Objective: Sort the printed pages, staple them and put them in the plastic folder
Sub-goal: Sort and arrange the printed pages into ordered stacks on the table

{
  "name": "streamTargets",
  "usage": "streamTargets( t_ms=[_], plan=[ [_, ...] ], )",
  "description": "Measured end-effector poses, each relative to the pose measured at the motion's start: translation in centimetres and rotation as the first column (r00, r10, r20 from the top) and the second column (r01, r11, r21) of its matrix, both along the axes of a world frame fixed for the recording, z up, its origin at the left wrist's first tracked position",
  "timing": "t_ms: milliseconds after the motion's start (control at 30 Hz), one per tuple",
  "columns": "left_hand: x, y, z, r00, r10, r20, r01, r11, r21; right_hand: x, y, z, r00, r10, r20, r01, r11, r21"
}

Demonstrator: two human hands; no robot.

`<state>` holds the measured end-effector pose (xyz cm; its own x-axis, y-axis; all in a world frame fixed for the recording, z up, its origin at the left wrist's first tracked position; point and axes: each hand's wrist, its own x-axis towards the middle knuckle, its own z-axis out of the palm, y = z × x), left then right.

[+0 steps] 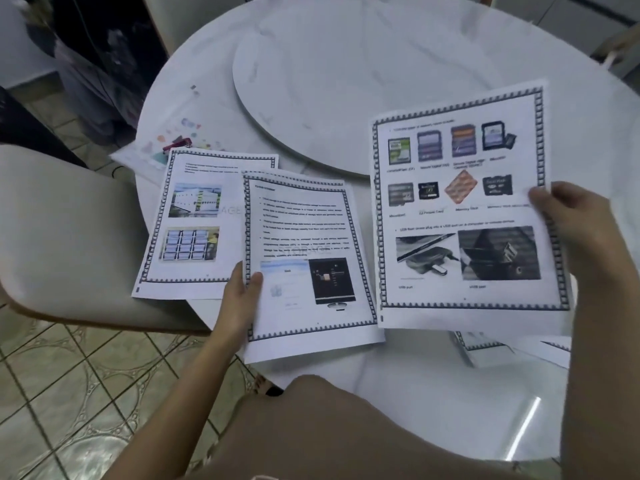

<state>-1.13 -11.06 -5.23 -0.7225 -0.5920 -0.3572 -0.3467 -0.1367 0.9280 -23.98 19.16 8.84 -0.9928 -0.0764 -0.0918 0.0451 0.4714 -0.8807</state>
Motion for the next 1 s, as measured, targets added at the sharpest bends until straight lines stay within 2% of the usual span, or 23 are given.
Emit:
streamTargets(
  t_ms=[167, 367, 467, 600, 767, 1000],
  plan=[
    [-0.8, 1.5, -0.6, 0.998, -0.057, 0.032, 0.057, 0.998, 0.011, 0.1, -1.7, -3.3, 0.994, 0.009, 0.105, -0.002, 0.998, -0.067],
    [-1.1, 2.8, -1.4, 0.992, -0.100, 0.071, 0.097, 0.994, 0.052, 2.8, -5.0, -10.9, 0.961, 0.138, 0.239, -0.160, 0.984, 0.075],
    [-1.4, 2.8, -1.2, 0.985, -0.083, 0.154, 0.069, 0.994, 0.089, 4.3, -6.3, -12.8, 0.960, 0.179, 0.215, -0.206, 0.972, 0.111],
    [-1.5, 2.9, -1.0, 0.985, -0.093, 0.146, 0.075, 0.990, 0.122, 5.8, -8.4, -13.7, 0.956, 0.236, 0.174, -0.262, 0.954, 0.148],
    [-1.3, 2.7, -1.7, 0.979, -0.127, 0.161, 0.120, 0.991, 0.052, 6.5, -10.9, -13.8, 0.953, 0.259, 0.156, -0.288, 0.935, 0.207],
    [-0.9, 1.8, -0.7, 0.982, -0.124, 0.142, 0.133, 0.989, -0.057, 6.3, -10.7, -14.1, 0.969, 0.189, 0.158, -0.214, 0.965, 0.153]
  ],
)
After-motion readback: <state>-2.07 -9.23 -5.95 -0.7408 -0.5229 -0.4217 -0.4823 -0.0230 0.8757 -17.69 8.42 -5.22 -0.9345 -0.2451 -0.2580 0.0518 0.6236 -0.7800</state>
